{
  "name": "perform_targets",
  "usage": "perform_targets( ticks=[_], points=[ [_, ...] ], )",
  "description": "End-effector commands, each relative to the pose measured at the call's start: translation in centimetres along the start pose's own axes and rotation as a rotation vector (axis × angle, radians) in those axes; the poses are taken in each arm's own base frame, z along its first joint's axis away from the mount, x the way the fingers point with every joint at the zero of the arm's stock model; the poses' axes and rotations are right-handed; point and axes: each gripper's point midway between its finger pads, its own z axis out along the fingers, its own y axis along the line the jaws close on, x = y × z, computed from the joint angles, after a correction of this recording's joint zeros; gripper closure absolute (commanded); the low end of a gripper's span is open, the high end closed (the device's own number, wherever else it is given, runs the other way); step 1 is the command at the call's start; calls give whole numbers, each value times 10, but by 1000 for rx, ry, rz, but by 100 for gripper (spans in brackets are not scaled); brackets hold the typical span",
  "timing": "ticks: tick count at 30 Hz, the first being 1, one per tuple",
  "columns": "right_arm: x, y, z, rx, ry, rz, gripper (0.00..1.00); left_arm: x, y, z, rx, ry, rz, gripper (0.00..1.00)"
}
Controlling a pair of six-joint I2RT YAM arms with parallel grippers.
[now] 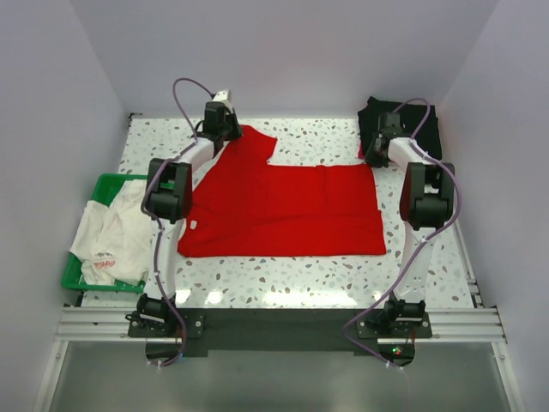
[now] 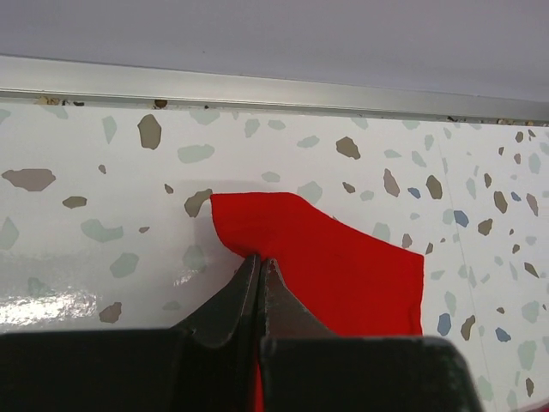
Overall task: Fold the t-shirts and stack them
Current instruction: Fold the tshirt
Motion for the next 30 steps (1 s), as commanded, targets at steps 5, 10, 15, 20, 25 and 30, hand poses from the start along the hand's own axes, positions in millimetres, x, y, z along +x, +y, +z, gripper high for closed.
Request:
perform_targets(
  ticks=[5,10,15,20,25,30],
  points=[
    [-18,7,-13,-21,-36,2,100,-83,-29,-31,75,-160,41,100],
    [-30,6,-25,-32,-75,21,100,-99,-34,-39,89,-186,45,100],
    [-37,2,-36,-52,-114,54,100,-113,-38,-49,98,-207,52,100],
    [-40,-5,-47,-60,-136,85,100,-121,-35,-59,83,-218,55,100],
    [-39,-8,-54,-70,-145,99,100,-120,-32,-65,83,-215,52,100],
    [-38,-8,-64,-77,-153,105,100,-117,-34,-76,93,-210,45,100]
  ],
)
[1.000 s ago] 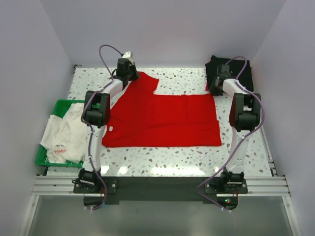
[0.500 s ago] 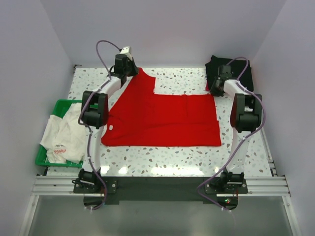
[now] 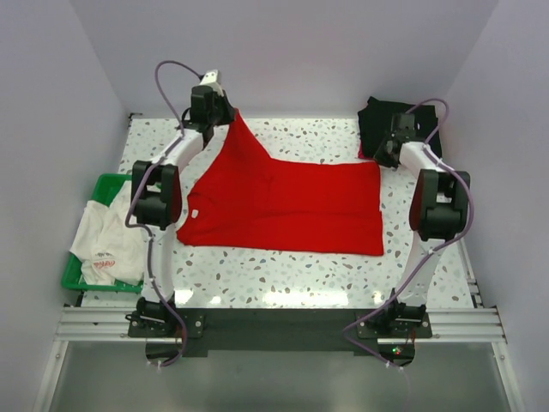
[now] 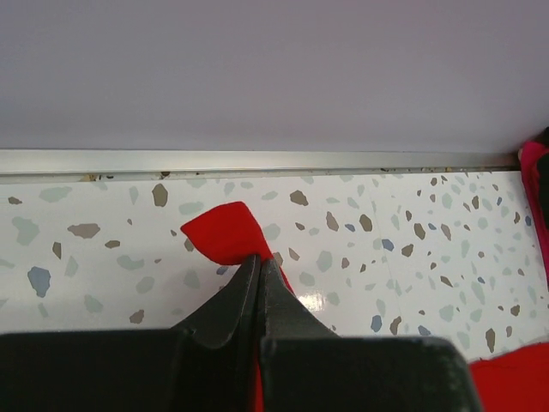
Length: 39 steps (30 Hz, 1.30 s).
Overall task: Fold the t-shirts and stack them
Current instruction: Fold the tshirt
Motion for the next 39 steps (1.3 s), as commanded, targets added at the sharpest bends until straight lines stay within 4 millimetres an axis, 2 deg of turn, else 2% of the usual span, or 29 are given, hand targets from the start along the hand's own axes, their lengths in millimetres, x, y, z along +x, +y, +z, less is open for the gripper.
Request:
perform_targets(
  ticks=[1,4,5,6,7,8,9,10,11,12,13,14,15,16,17,18,19,21,22,23,25,26,27,28,30,31,32,39],
  points=[
    [-19,10,-25,-50,-70,25,100,-47,-16,-25,45,-105,32,100],
    [-15,8,-32,-52,-67,33,100,-36,-14,-33,46,-88,21,100],
    [-13,8,-34,-56,-69,35,100,-44,-18,-42,55,-102,14,100],
    [-12,8,-36,-58,-69,44,100,-32,-15,-45,51,-89,7,100],
    [-8,6,-41,-61,-67,47,100,-29,-15,-50,50,-87,-1,100],
    [-8,7,-43,-66,-74,51,100,-38,-20,-60,56,-109,-8,100],
    [-6,6,-45,-65,-74,64,100,-24,-16,-64,51,-94,-31,100],
    [-2,4,-51,-68,-76,69,100,-32,-20,-75,57,-112,-36,100],
    [0,3,-53,-70,-75,73,100,-30,-20,-80,50,-113,-44,100],
    [1,2,-56,-68,-77,77,100,-19,-16,-84,38,-97,-61,100],
    [8,-2,-56,-57,-64,86,100,-17,-15,-89,35,-98,-64,100],
    [8,-2,-63,-60,-72,89,100,-25,-17,-100,28,-119,-70,100],
    [11,-5,-64,-52,-68,91,100,-13,-12,-105,10,-98,-87,100],
    [16,-8,-69,-41,-64,98,100,-10,-10,-115,-8,-97,-99,100],
    [18,-11,-71,-31,-65,102,100,-18,-13,-120,-6,-116,-97,100],
    [20,-13,-73,-26,-64,111,100,-6,-9,-126,-22,-92,-116,100],
    [28,-16,-74,-20,-50,112,100,-3,-8,-131,-31,-90,-125,100],
    [30,-18,-82,-22,-58,126,100,6,-4,-145,-58,-69,-153,100],
    [39,-22,-82,-13,-42,129,100,4,-5,-154,-65,-75,-165,100],
    [42,-23,-84,-14,-40,129,100,18,0,-159,-88,-50,-190,100],
    [49,-28,-90,-5,-39,138,100,22,2,-172,-106,-49,-212,100],
    [51,-30,-92,-3,-38,138,100,36,7,-176,-126,-23,-235,100],
    [52,-30,-96,-5,-43,137,100,44,10,-181,-142,-5,-247,100],
    [58,-34,-97,2,-35,140,100,42,9,-189,-145,-13,-254,100],
    [62,-35,-100,2,-33,145,100,62,15,-199,-173,26,-280,100],
    [66,-38,-103,4,-34,149,100,59,16,-206,-190,8,-288,100],
    [67,-38,-105,4,-35,152,100,71,23,-211,-220,22,-302,100],
    [81,-50,-113,27,-36,170,100,90,35,-239,-292,27,-336,100]
  ],
)
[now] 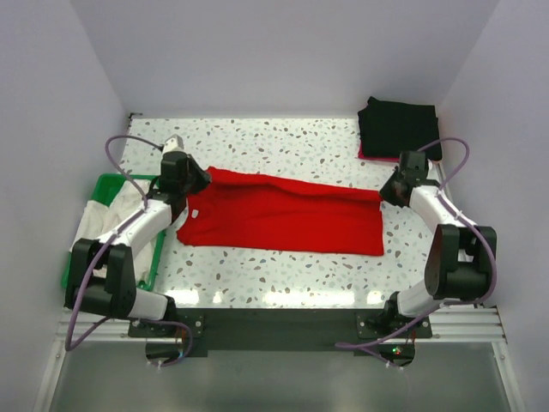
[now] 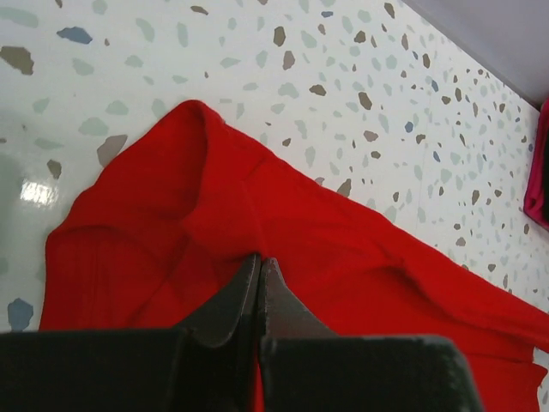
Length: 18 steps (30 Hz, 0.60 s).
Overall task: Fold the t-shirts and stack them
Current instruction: Fold the tshirt
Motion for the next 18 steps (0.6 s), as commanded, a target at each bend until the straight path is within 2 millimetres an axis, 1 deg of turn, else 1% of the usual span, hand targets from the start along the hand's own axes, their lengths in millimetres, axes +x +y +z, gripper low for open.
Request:
perform_targets(
  ticks=[1,3,4,6,13,16,18],
  points=[
    [-7,-6,-8,20,-50,25,100,-15,9,-15,-43,-75,-46,100],
    [-2,-10,-8,28,-47,29,100,-10,15,-18,-61,-70,-51,100],
    [-2,-10,-8,27,-47,30,100,-12,15,-21,-60,-83,-55,100],
    [0,-12,-8,28,-42,34,100,-9,19,-24,-70,-82,-60,100],
    [-5,-10,-11,21,-50,45,100,-10,24,-35,-84,-105,-71,100],
    [-3,-13,-12,24,-48,49,100,-7,27,-39,-87,-107,-74,100],
    [1,-14,-12,21,-45,50,100,0,31,-40,-93,-94,-82,100]
  ],
)
